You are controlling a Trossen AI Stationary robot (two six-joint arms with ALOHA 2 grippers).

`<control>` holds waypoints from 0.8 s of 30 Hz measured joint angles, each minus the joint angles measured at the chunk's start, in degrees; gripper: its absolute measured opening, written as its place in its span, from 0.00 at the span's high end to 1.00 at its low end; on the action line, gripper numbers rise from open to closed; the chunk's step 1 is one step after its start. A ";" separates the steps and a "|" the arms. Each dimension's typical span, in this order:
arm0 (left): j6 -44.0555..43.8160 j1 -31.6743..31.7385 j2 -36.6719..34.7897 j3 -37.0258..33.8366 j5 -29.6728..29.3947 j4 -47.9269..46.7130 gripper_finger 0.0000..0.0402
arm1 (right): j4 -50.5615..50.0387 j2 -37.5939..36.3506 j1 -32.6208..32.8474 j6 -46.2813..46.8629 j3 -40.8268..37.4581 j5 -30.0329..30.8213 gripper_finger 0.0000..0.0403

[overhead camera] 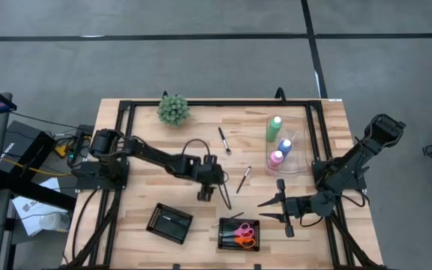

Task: Pick & Place Paint Supplies
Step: Put the black makeup brush into the left black bin

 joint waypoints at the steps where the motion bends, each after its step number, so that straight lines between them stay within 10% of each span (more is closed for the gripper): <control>1: 2.72 1.08 -0.01 0.09 -0.65 -0.17 0.40 | 0.00 0.00 0.00 0.00 0.00 0.00 0.73; 14: 30.18 15.42 -0.02 0.11 -0.94 0.73 0.36 | -0.02 0.00 -0.02 -0.30 0.00 0.00 0.73; 24: 33.97 22.60 0.33 5.81 9.19 -0.80 0.40 | -0.02 0.00 -0.09 -0.48 0.00 0.00 0.73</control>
